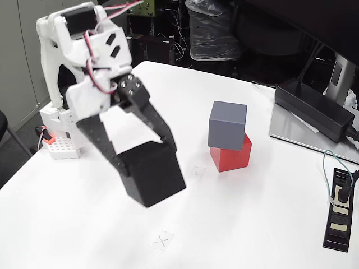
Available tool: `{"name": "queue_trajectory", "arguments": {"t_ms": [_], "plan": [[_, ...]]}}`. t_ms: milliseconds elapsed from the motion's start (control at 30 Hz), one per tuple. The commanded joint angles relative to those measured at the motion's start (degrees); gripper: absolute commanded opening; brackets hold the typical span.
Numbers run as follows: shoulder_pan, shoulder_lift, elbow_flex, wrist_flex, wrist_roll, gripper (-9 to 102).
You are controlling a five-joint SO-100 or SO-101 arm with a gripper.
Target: Stack the three blocks in an ordered color.
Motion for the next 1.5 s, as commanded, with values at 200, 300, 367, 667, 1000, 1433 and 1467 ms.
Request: {"name": "queue_trajectory", "arguments": {"t_ms": [200,300,367,667,1000,1433,1467], "plan": [[-17.05,19.6,-0.62,-1.05,-0.09,5],[-22.24,23.64,-0.26,-1.14,0.0,5],[-25.05,26.19,1.32,-1.14,-0.09,5],[-29.53,37.27,20.65,-20.39,-0.62,5],[-29.97,39.9,48.34,-54.4,-0.97,6],[-30.32,39.46,66.45,-74.71,-7.47,5],[-30.5,39.46,67.06,-75.23,-7.65,5]]}}
